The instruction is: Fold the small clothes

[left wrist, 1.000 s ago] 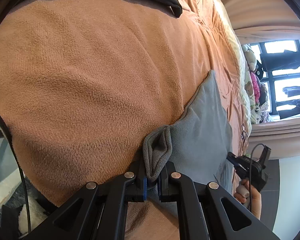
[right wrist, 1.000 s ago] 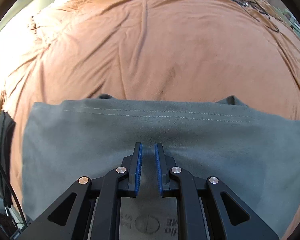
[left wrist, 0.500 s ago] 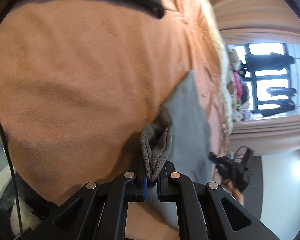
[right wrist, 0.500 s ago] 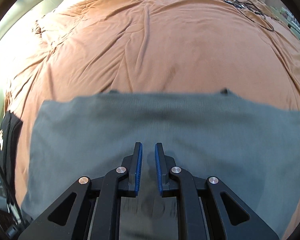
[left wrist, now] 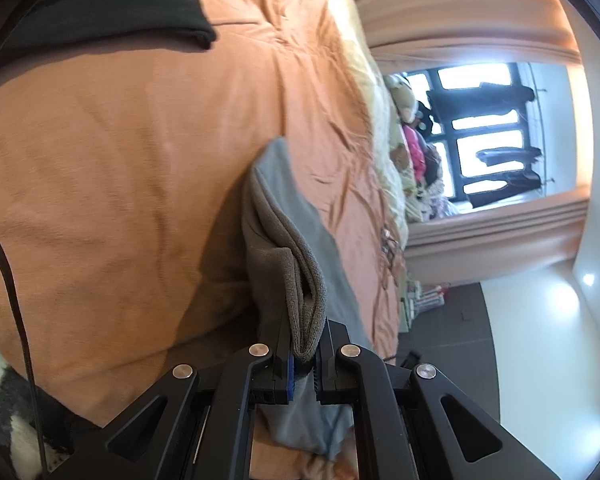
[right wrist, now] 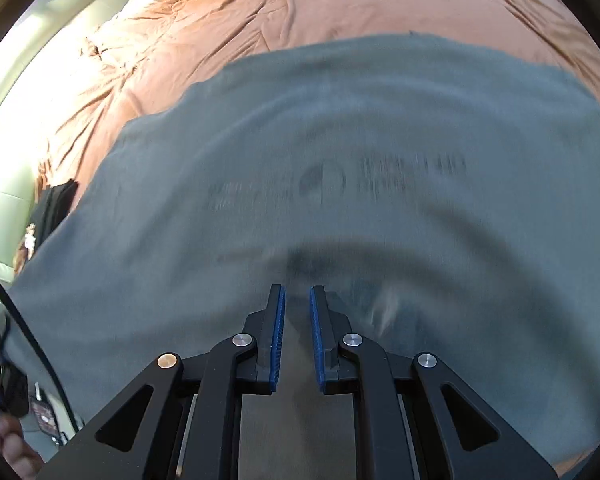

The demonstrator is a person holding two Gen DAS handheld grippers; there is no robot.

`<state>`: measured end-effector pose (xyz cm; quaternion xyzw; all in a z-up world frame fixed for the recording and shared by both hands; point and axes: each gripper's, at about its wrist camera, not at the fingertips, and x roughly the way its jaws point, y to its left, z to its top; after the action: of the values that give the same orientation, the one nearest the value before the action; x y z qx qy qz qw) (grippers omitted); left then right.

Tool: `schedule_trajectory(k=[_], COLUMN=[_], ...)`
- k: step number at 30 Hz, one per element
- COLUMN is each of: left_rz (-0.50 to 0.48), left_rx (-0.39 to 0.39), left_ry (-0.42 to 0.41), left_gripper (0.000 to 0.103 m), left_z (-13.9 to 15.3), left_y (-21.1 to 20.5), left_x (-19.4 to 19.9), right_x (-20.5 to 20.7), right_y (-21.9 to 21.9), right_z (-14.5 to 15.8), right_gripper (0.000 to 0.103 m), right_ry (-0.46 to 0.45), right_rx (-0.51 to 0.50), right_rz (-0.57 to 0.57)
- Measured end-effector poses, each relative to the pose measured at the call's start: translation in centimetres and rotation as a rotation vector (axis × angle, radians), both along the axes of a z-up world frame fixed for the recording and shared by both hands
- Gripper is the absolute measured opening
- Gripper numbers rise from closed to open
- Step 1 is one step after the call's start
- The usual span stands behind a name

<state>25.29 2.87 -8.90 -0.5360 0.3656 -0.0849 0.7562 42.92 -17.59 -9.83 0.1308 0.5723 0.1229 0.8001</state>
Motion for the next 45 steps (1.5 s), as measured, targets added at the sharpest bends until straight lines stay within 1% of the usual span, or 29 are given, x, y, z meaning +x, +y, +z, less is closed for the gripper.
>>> schedule_trajectory(k=[4,11,17,18,22,27,29,34,35,36,37,38,40,45], left_rz=[-0.034,-0.089,-0.161,-0.181,-0.243,-0.329,-0.359,-0.438,-0.452,-0.467,-0.483,-0.496,-0.536,-0.609], left_rx=[-0.004,0.023,0.054,0.057,0.073,0.124,0.141,0.172,0.175,0.178,0.184,0.187,0.197,0.22], left_ry=[-0.031,-0.087,-0.129,-0.138,-0.158,-0.186,-0.194,-0.208,-0.207,-0.206,-0.205,-0.203,-0.199,-0.189], left_gripper=[0.006,0.006,0.006,0.006,0.006,0.006,0.006,0.006,0.006,0.006,0.006,0.006,0.006,0.006], left_z=[1.5,4.6,6.9,7.3,8.7,10.4,11.0,12.0,12.0,12.1,12.0,12.0,11.8,11.1], left_y=[-0.8,-3.2,-6.1,-6.8,-9.4,-13.0,-14.4,-18.1,-18.8,-19.5,-20.3,-20.7,-22.4,-25.3], left_x=[0.7,2.1,3.7,4.0,4.7,5.6,5.9,6.7,6.8,7.0,7.1,7.1,7.2,7.2], right_x=[-2.8,-6.8,-10.2,-10.4,-11.1,-12.4,-13.0,-14.7,-15.2,-15.5,-16.0,-16.8,-18.0,-20.2], right_y=[-0.4,-1.1,-2.2,-2.3,-2.8,-5.1,-6.6,-10.3,-10.4,-10.9,-11.7,-12.1,-13.2,-15.5], right_z=[-0.1,-0.4,-0.6,-0.6,-1.6,0.7,2.1,4.5,4.8,5.3,5.8,6.1,6.9,7.6], right_gripper=[0.01,0.01,0.01,0.007,0.006,0.006,0.007,0.008,0.014,0.031,0.042,0.058,0.058,0.058], right_ry=[0.018,0.009,-0.001,-0.002,0.011,-0.043,-0.082,-0.132,-0.14,-0.152,-0.166,-0.182,-0.223,-0.247], right_rx=[0.062,0.094,0.147,0.148,0.162,0.203,0.213,0.235,0.237,0.239,0.242,0.242,0.225,0.21], right_rz=[-0.006,-0.02,-0.034,-0.033,-0.044,-0.056,-0.065,-0.092,-0.094,-0.095,-0.097,-0.101,-0.113,-0.13])
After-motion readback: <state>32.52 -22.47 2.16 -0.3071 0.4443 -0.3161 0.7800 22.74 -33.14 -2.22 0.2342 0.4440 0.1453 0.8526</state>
